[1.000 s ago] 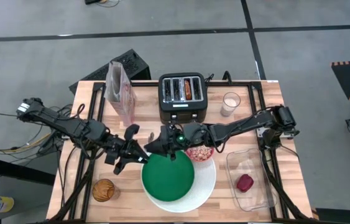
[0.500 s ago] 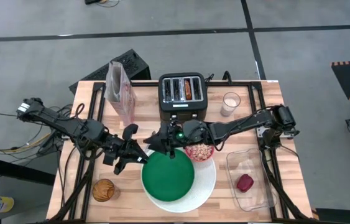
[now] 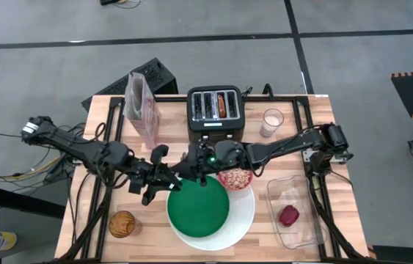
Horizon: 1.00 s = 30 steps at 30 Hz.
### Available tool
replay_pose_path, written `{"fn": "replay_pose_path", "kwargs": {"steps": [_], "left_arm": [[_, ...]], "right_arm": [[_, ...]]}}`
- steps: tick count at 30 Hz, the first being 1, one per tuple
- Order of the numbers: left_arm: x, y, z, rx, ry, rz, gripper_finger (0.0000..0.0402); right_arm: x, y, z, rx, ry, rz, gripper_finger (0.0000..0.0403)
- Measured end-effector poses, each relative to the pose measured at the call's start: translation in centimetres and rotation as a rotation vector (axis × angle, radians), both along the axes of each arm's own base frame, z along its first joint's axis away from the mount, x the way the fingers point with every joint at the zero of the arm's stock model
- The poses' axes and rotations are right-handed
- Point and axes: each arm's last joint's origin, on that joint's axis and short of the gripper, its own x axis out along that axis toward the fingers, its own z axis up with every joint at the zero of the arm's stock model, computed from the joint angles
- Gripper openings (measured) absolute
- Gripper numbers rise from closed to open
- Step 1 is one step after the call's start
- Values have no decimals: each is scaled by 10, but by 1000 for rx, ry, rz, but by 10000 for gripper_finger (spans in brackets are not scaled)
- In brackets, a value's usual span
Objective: Arrange a breakfast setting
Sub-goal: Put the spoon on the placemat to the right of the plate
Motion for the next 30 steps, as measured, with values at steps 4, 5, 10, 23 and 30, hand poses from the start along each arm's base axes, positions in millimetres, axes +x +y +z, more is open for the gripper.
{"fn": "replay_pose_path", "kwargs": {"steps": [4, 5, 10, 23, 30], "left_arm": [[0, 0, -1, -2, 9, 0, 46], [0, 0, -1, 2, 14, 0, 47], [1, 0, -2, 30, 8, 26, 52], [-2, -6, -2, -158, 80, 14, 140], [-4, -10, -1, -189, 89, 9, 164]], "right_arm": [[0, 0, 0, -2, 2, 0, 102], [0, -1, 0, 3, 2, -1, 88], [0, -1, 2, 10, -13, -4, 62], [-1, 3, 7, -120, -76, 58, 58], [-1, 3, 7, -149, -82, 86, 58]]}}
